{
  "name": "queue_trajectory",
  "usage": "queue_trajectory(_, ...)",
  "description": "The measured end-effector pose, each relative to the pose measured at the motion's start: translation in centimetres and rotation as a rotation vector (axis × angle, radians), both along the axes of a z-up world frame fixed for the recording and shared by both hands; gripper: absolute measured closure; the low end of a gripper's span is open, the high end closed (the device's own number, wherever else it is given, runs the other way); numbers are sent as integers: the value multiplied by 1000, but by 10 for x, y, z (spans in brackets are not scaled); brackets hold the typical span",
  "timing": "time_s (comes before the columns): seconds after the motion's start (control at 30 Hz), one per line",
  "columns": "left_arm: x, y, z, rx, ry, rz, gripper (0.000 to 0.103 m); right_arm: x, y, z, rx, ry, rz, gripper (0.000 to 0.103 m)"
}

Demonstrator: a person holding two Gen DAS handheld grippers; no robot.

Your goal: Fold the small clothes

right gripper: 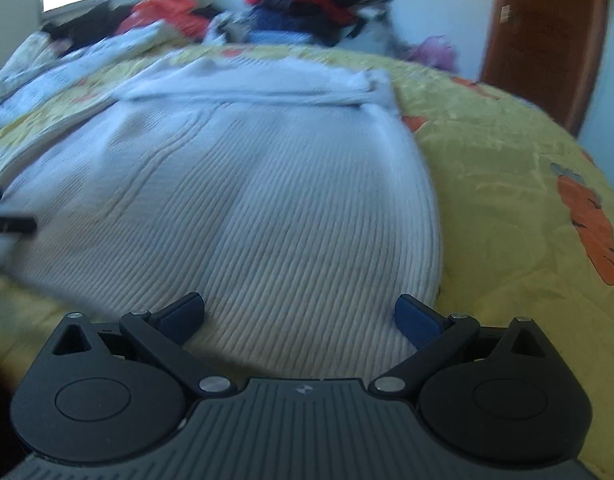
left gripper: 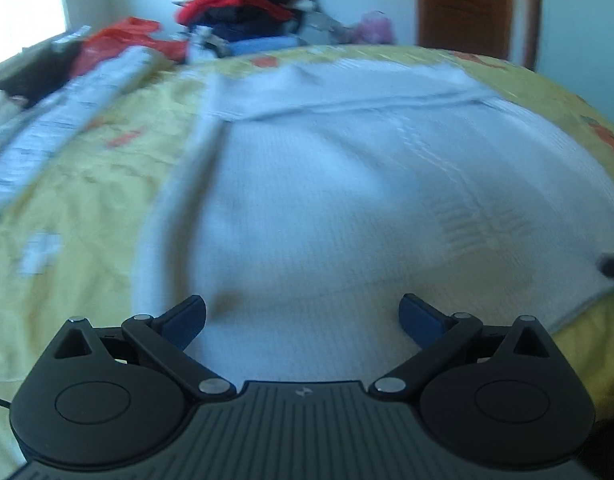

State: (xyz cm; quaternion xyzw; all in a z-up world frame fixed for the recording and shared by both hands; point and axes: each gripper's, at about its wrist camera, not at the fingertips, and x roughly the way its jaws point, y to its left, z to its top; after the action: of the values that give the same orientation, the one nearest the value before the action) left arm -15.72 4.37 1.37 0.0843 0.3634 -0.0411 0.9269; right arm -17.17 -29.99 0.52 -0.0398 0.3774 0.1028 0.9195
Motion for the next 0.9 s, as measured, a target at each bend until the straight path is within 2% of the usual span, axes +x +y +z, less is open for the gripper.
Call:
queue_trajectory(0.07, -10, 18, 13, -23, -44, 41, 0, -6, -9, 14, 43, 49, 44, 7)
queue_trajectory(0.13, -14, 39, 21, -68, -50, 78, 0, -12, -29, 30, 147, 51, 18, 6)
queue_trajectory(0.23, -5, 62, 14, -123, 21, 119, 0, -5, -68, 36, 268, 69, -108, 6)
queue_trajectory(0.33, 8, 69, 1, -142, 102, 143, 0, 12, -90, 24, 309, 132, -192, 16)
queue_trajectory(0.37, 9, 70, -3, -166, 119, 143, 0, 17, -93, 20, 327, 155, -180, 21)
queue_trajectory(0.5, 10, 73, -3, -249, 131, 114, 0, 27, -89, 14, 358, 169, -109, 24)
queue_trajectory(0.63, 12, 85, 2, -442, 189, 43, 3, 39, -79, 14, 502, 253, 6, 27)
queue_trajectory(0.7, 12, 93, 2, -494, 210, 38, 8, 41, -76, 14, 519, 261, 49, 27)
queue_trajectory(0.77, 12, 104, 2, -549, 229, 55, 14, 43, -85, 14, 582, 275, 39, 28)
queue_trajectory(0.9, 18, 133, -2, -754, 296, 127, 29, 49, -111, 3, 769, 327, -31, 36)
